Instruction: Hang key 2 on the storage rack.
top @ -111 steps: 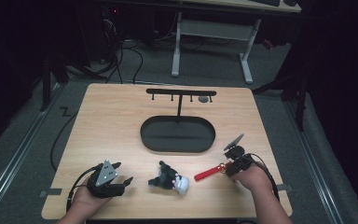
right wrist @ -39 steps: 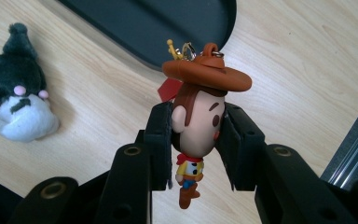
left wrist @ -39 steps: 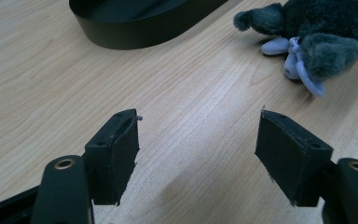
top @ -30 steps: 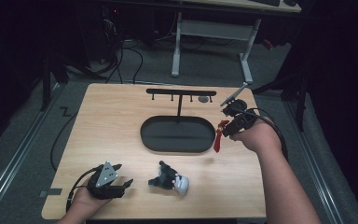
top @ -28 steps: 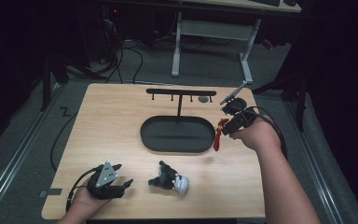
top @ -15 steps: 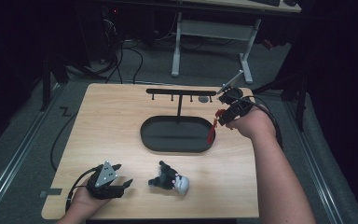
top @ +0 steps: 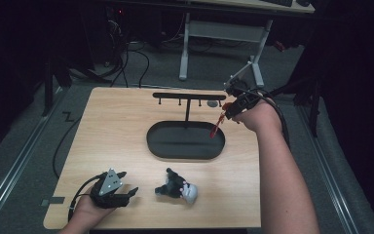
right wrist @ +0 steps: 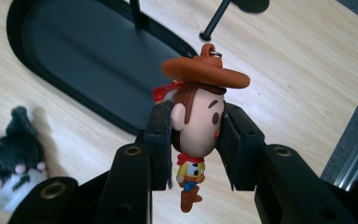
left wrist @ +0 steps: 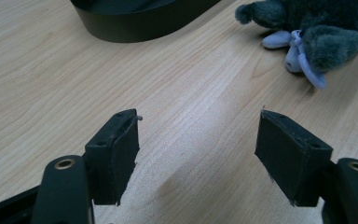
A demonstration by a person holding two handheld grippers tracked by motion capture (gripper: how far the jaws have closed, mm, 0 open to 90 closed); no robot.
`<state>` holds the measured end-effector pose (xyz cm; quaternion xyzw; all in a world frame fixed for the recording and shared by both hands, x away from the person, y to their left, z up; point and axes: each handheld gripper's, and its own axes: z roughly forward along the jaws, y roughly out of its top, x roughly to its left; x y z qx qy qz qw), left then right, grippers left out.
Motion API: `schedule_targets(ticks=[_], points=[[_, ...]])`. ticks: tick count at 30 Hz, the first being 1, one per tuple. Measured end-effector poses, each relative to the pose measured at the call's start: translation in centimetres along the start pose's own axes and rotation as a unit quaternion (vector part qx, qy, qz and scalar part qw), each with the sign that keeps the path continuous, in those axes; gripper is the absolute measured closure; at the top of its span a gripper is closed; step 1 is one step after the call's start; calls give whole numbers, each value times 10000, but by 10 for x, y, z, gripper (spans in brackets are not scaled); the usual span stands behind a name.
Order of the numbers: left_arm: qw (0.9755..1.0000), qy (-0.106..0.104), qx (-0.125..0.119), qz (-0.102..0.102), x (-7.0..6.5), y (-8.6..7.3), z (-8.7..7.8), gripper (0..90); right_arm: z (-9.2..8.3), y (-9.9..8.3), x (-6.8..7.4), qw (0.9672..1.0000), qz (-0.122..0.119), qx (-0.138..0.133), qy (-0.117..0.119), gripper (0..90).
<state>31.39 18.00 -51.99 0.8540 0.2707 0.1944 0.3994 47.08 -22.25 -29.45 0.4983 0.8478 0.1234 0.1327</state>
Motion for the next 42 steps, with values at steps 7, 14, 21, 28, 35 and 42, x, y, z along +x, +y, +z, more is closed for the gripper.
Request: schedule_targets(ticks=[7,14,21,28,35,42], points=[[10000,-6,3,6,0,0,0,302,3,9,-4,9999,108,-93,-23,664],[10000,-19,16,19,0,0,0,302,3,17,-4,9998,125,-160,-51,664],[10000,-31,15,26,0,0,0,303,8,21,-5,9997,145,-158,-120,664],[10000,-27,0,6,0,-1,0,303,20,17,-10,9992,344,-115,-153,664],[10000,-34,11,15,-1,-1,1,303,40,4,-18,9986,516,-4,-115,663],[10000,-41,57,36,-2,-1,1,304,67,-9,-17,9981,604,80,31,660]])
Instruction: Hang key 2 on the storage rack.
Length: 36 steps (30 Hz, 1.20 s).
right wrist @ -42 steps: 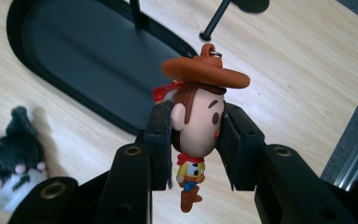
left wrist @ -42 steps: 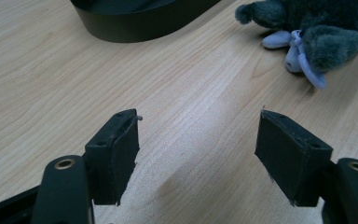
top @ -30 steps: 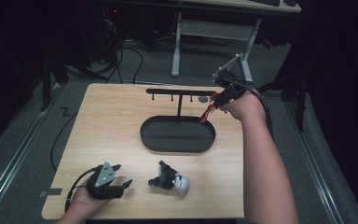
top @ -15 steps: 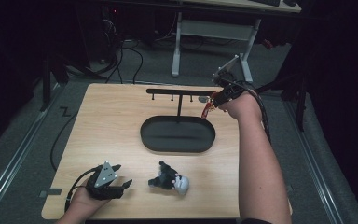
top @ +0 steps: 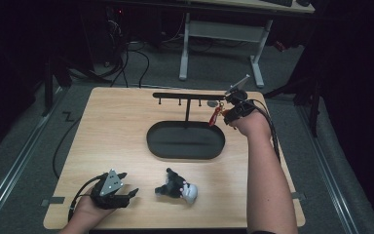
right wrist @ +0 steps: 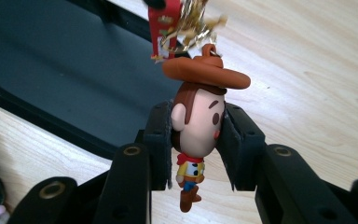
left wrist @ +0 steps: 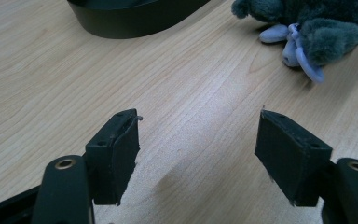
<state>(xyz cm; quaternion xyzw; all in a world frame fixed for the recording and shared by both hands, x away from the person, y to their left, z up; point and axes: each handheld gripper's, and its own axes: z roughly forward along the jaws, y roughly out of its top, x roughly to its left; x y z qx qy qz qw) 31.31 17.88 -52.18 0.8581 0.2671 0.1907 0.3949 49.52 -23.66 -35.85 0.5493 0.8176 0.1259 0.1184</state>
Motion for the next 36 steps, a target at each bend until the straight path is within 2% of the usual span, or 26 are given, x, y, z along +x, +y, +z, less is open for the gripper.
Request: schedule_targets(ticks=[2,6,12,18,26,29,31,36], points=[[10000,-3,9,-3,0,0,0,304,10,-3,1,10000,6,-16,40,659],[10000,-8,16,-4,0,0,1,305,18,-4,1,9999,47,21,102,644],[10000,-20,14,-14,0,0,0,306,32,-9,2,9996,252,-40,146,509],[10000,-54,4,-25,0,0,1,312,38,-25,1,9991,382,-71,186,473],[9998,-169,28,-110,0,2,4,327,47,-70,4,9987,369,-298,171,438],[9997,-195,23,-126,-2,3,3,333,52,-92,7,9986,306,-433,70,418],[9996,-220,22,-154,-2,3,2,334,56,-107,9,9977,348,-581,95,406],[9993,-272,55,-244,-4,3,3,338,63,-145,17,9950,220,-974,39,396]])
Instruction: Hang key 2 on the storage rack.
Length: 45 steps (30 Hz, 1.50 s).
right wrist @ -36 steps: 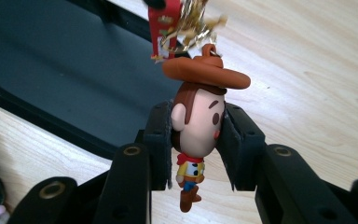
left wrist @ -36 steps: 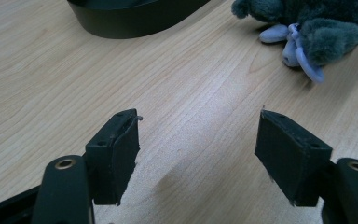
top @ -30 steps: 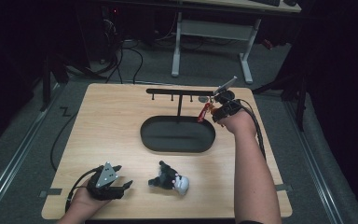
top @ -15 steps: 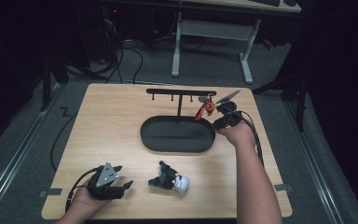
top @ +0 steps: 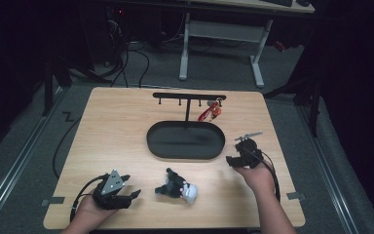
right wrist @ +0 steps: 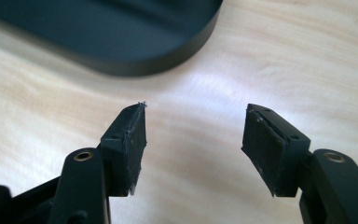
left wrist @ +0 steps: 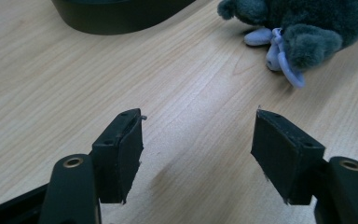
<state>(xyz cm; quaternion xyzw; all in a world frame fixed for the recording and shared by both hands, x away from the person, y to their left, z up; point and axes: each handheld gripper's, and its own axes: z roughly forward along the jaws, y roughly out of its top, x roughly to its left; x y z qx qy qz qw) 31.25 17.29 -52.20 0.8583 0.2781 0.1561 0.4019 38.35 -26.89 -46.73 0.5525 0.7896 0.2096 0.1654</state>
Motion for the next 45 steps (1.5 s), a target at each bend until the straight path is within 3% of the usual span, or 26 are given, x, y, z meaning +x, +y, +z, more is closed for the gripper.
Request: schedule_targets(ticks=[4,8,10,12,13,14,16,17,20,24,27,34,37,40,45], points=[[10000,-34,26,2,-2,0,1,340,0,-34,6,9988,30,-478,48,388],[9999,-101,-23,-7,-3,2,0,341,-1,-68,11,9948,176,-996,132,376],[9999,-147,-66,-46,-4,3,0,341,-5,-84,16,9894,88,-1452,-52,392],[9997,-227,-87,-99,-5,4,-1,341,-10,-106,20,9759,58,-2158,-323,446],[9996,-255,-111,-103,-7,5,-1,341,-13,-111,20,9746,64,-2200,-406,439],[9994,-285,-164,-94,-10,6,-1,347,-18,-110,19,9757,117,-2162,-347,390],[9990,-390,-225,-76,-16,9,-1,363,-28,-113,19,9690,-45,-2399,-593,436],[9988,-425,-234,-69,-19,11,0,364,-29,-114,19,9677,-46,-2429,-666,436],[9979,-602,-218,-30,-30,15,5,390,-26,-113,19,9690,-21,-2415,-516,437],[9968,-790,-75,35,-39,18,12,497,-18,-110,23,9726,-255,-2276,-393,442],[9974,-706,-116,-52,-41,21,14,516,-15,-109,25,9744,-258,-2213,-295,442],[9978,-569,-289,-160,-38,24,15,717,-16,-108,25,9744,-190,-2228,-237,444],[9981,-530,-288,-132,-39,26,17,785,-14,-108,25,9752,-210,-2194,-215,445],[9986,-479,-204,67,-41,28,22,834,-13,-107,26,9762,-199,-2153,-191,449],[9982,-554,-185,101,-44,33,29,891,-12,-108,24,9770,-187,-2118,-176,452]])
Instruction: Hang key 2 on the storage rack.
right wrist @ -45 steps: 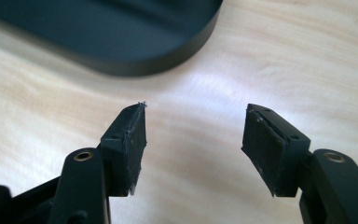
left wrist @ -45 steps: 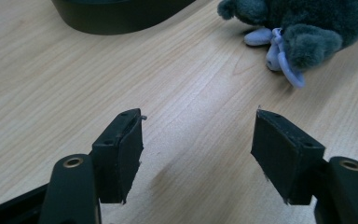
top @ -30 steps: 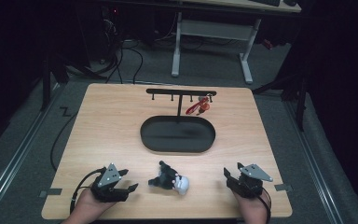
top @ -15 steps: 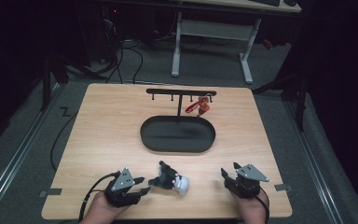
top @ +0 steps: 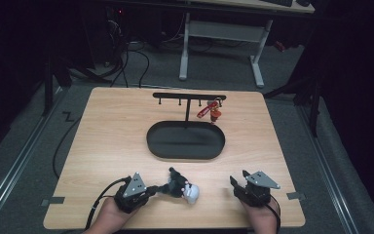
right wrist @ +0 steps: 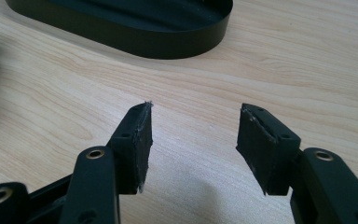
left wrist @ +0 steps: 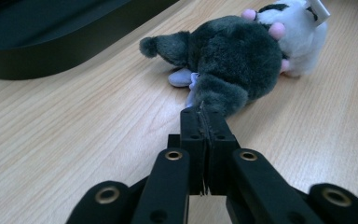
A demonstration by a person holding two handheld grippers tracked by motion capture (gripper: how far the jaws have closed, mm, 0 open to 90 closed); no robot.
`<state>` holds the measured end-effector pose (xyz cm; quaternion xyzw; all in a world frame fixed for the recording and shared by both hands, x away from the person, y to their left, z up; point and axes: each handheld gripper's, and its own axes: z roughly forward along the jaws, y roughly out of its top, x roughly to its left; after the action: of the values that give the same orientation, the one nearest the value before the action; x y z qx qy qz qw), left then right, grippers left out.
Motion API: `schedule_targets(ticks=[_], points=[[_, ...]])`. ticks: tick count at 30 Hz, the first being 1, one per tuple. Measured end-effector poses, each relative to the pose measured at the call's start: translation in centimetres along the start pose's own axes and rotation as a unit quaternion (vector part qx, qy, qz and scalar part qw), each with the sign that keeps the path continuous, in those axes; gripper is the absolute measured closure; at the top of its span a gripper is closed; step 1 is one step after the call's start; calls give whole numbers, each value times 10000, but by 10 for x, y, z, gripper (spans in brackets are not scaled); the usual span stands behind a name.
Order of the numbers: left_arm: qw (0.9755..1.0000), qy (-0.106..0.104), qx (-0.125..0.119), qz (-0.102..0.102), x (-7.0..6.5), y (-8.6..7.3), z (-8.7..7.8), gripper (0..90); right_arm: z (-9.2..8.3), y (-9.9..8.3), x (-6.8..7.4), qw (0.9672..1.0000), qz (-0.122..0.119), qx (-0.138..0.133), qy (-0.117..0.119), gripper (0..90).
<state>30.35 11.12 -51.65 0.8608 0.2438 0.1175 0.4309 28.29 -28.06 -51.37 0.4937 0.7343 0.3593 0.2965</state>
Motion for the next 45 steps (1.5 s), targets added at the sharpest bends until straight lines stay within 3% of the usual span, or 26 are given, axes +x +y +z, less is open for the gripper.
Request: schedule_targets(ticks=[9,14,19,23,34,39,41,45], points=[[9996,-188,48,195,-21,15,28,895,-3,0,-4,9999,113,-41,-15,454],[9993,-317,2,176,-32,27,48,895,-7,0,-6,9998,125,-122,-44,454],[9992,-314,1,259,-41,41,63,895,-9,-2,-12,9996,237,-140,-106,455],[9993,-187,61,325,-41,49,71,895,-12,-4,-17,9993,328,-157,-120,455],[9998,68,97,142,-29,68,93,893,-12,-5,-19,9992,347,-147,-118,455],[10000,60,23,-33,-19,63,80,723,-12,-6,-20,9992,360,-118,-110,455],[9999,52,-22,-130,-11,58,66,633,-11,-7,-21,9992,365,-84,-105,455],[9997,217,65,-137,9,38,26,508,-10,-9,-22,9990,422,-39,-111,454]])
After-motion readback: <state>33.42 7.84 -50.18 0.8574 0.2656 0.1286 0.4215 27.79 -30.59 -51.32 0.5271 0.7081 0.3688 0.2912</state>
